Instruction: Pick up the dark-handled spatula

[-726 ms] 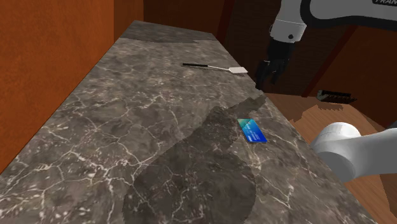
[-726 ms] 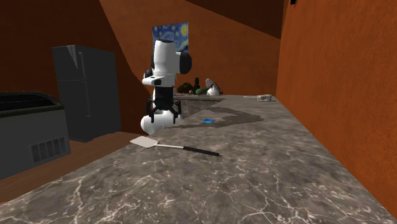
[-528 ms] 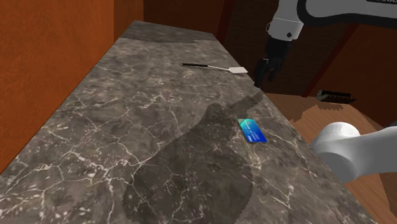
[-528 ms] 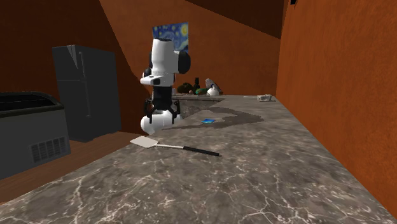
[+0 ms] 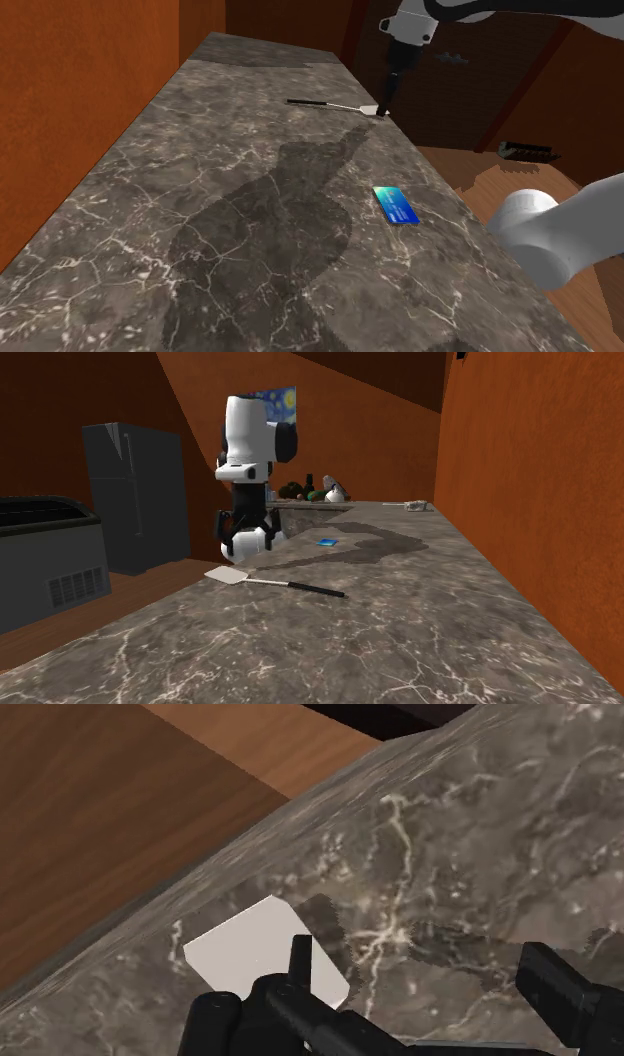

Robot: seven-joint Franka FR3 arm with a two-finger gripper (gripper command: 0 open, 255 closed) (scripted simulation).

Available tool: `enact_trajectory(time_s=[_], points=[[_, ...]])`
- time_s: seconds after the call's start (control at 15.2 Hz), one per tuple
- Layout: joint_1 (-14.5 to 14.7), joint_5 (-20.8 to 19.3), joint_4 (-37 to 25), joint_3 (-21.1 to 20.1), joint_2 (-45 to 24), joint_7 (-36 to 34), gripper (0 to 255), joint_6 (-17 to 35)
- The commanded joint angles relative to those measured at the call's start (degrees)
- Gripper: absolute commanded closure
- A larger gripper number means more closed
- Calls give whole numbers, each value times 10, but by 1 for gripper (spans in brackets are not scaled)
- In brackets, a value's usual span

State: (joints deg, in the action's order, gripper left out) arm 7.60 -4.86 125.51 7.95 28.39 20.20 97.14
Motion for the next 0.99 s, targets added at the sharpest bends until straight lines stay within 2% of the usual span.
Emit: enact_trajectory(time_s=[0.0,0.53,0.92], points=[[18,5,-35,17,-38,72,0,11],[73,57,-193,50,-185,318,0,17],[72,56,-143,50,-181,319,0,64]])
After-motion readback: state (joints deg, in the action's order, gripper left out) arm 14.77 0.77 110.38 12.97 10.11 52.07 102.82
